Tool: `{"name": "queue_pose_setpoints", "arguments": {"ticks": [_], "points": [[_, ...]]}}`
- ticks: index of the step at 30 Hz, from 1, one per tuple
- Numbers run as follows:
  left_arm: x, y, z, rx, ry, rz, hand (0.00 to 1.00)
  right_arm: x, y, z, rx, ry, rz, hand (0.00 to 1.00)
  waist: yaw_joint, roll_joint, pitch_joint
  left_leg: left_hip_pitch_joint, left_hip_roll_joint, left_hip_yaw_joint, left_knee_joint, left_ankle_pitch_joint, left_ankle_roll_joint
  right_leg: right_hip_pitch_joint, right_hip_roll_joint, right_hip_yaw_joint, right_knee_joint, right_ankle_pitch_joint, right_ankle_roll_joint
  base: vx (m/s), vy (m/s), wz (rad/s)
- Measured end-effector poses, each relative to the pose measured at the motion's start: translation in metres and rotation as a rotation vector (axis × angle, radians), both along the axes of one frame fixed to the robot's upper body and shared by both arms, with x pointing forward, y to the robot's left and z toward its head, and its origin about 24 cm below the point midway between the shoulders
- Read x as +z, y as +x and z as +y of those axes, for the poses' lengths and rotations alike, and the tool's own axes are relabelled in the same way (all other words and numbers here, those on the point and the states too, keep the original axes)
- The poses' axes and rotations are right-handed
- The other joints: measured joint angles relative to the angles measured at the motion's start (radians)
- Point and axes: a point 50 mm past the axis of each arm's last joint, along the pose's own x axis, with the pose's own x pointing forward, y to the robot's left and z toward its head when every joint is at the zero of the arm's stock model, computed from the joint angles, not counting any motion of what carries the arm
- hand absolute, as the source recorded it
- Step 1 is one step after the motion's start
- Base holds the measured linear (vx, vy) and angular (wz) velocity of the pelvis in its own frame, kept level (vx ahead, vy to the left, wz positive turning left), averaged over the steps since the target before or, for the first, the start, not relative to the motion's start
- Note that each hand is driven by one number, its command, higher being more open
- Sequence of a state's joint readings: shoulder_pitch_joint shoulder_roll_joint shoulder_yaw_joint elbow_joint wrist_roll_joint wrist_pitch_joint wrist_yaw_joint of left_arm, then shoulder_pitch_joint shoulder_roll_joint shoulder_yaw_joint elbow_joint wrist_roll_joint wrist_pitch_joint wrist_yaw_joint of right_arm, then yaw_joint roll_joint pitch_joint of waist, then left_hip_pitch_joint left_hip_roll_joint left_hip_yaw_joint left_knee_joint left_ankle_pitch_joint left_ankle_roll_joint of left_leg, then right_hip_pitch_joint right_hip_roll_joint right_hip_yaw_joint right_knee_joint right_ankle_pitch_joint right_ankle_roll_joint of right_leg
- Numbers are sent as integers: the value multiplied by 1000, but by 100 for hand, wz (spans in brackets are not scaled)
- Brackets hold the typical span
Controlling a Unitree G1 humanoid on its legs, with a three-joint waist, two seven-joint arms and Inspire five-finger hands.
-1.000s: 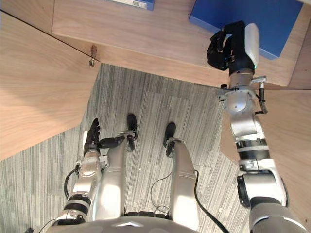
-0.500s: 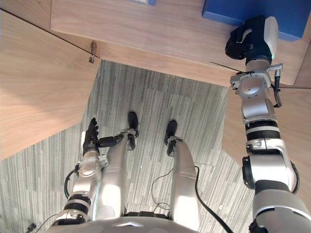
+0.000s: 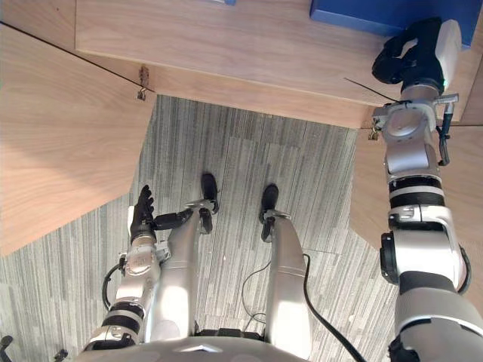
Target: Walk over to the cabinet, pick up the folder, carry it to the office cabinet, place the folder inside the office cabinet, then close the office cabinet door
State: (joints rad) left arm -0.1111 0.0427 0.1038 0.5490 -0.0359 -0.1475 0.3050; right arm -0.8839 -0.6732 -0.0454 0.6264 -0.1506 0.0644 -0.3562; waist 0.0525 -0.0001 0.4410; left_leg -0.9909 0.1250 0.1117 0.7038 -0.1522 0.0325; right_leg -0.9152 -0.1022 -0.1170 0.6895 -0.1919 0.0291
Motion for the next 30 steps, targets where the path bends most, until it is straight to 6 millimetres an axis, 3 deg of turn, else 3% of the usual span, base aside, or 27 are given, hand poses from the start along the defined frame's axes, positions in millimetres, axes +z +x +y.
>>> {"name": "queue_pose_setpoints", "arguments": {"ticks": [4,7,9,10,12,15,16,20,22,25,30], "points": [[-5,-2,-3,-2,-13,33,100,-14,-23,10,59,56,-110,0,2,0,0,68,9,13,5,-18,7,67,3,1,-3,-1,0,15,-8,-8],[-8,-4,-10,-27,-31,47,100,-45,-51,23,120,133,-169,0,-5,1,-1,146,14,22,2,-42,4,143,5,4,-15,-13,1,-3,1,-8],[-13,-7,-10,-41,-36,73,100,-83,-70,37,162,225,-139,0,-10,-2,-4,226,13,37,-18,-49,1,216,4,11,-30,-17,-2,-13,-22,-8],[-14,-9,-10,-41,-37,81,100,-93,-74,41,175,259,-124,0,-11,-2,-4,249,13,42,-27,-49,0,235,3,12,-38,-17,-2,4,-36,-13],[-22,-19,-7,-50,-36,117,100,-137,-88,52,225,425,-31,0,-14,-3,-22,329,10,56,-68,-44,1,306,1,11,-73,-15,1,37,-34,-9],[-33,-34,-5,-55,-42,167,100,-178,-106,65,260,560,91,0,-17,-4,-67,401,7,70,-134,-32,-7,373,5,11,-140,-1,7,110,-28,-8],[-40,-45,-4,-55,-47,204,100,-197,-116,78,290,602,167,0,-26,-4,-92,453,6,75,-182,-21,-9,426,13,11,-196,14,8,164,-17,-8],[-58,-66,-5,-93,-40,305,100,-242,-136,101,326,668,341,0,-36,-10,-175,569,-9,80,-307,16,-22,544,22,9,-329,49,13,215,-14,-1],[-70,-76,-6,-113,-41,375,100,-280,-144,109,306,683,510,0,-45,-9,-220,651,-20,82,-392,37,-28,634,27,6,-431,81,20,203,1,1],[-76,-82,-4,-134,-19,426,100,-312,-155,115,277,685,673,0,-46,-6,-236,740,-30,94,-471,58,-32,723,29,8,-519,110,24,134,19,-6],[-89,-98,0,-152,5,530,100,-368,-199,120,175,746,979,0,-61,9,-277,878,-51,99,-604,100,-41,840,30,11,-612,143,31,85,5,-4]]}}
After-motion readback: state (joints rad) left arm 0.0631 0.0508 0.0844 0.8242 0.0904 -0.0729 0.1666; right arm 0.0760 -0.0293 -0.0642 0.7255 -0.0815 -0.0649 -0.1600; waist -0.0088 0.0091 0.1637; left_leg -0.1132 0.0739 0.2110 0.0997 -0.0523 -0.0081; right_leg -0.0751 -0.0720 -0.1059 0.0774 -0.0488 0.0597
